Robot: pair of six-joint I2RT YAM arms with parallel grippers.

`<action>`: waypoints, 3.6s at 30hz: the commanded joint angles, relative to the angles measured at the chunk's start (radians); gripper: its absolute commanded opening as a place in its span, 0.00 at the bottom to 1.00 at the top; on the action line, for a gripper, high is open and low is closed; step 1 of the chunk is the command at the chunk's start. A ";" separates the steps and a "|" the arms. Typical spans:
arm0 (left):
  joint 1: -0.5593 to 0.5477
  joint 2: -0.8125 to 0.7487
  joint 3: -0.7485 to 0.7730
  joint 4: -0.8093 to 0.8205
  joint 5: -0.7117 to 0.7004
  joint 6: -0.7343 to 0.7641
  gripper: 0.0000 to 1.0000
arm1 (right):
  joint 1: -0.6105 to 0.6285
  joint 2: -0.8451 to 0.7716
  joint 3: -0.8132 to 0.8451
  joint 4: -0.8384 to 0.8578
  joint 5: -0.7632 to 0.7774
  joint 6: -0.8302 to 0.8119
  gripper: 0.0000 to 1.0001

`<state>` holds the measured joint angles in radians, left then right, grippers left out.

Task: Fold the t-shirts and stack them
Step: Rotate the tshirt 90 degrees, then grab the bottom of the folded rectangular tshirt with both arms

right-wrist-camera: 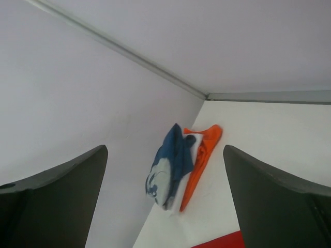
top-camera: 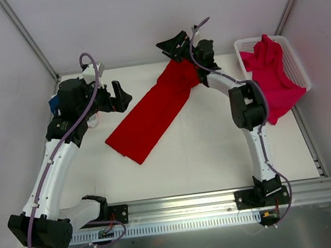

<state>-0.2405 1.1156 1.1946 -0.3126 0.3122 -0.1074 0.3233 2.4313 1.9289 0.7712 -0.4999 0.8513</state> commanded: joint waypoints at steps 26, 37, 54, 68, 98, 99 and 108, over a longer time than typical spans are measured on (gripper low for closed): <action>0.007 -0.065 -0.035 0.038 -0.042 -0.006 0.99 | 0.499 -0.293 -0.662 -0.302 0.363 -0.216 0.00; 0.006 -0.073 -0.035 0.038 -0.047 -0.008 0.99 | 0.523 -0.483 -1.013 -0.262 0.487 -0.239 0.01; 0.007 -0.065 -0.033 0.038 -0.038 -0.011 0.99 | 0.588 -1.153 -1.507 -0.596 0.846 -0.352 0.01; -0.017 -0.134 -0.033 0.127 0.113 -0.109 0.99 | 0.678 -1.419 -1.092 -1.122 0.987 -0.581 1.00; -0.835 0.082 -0.923 0.868 -0.306 -0.847 0.90 | 0.700 -1.816 -1.610 -1.296 0.946 -0.126 0.90; -0.861 0.101 -0.929 0.913 -0.333 -0.859 0.90 | 0.700 -1.822 -1.616 -1.297 0.940 -0.120 0.90; -0.954 0.230 -0.900 0.980 -0.398 -0.907 0.77 | 0.706 -1.847 -1.667 -1.280 0.925 -0.080 0.81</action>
<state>-1.1713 1.3178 0.2737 0.6277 -0.0364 -0.9890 1.0210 0.5838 0.2733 -0.5327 0.4366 0.7330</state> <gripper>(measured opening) 0.779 0.821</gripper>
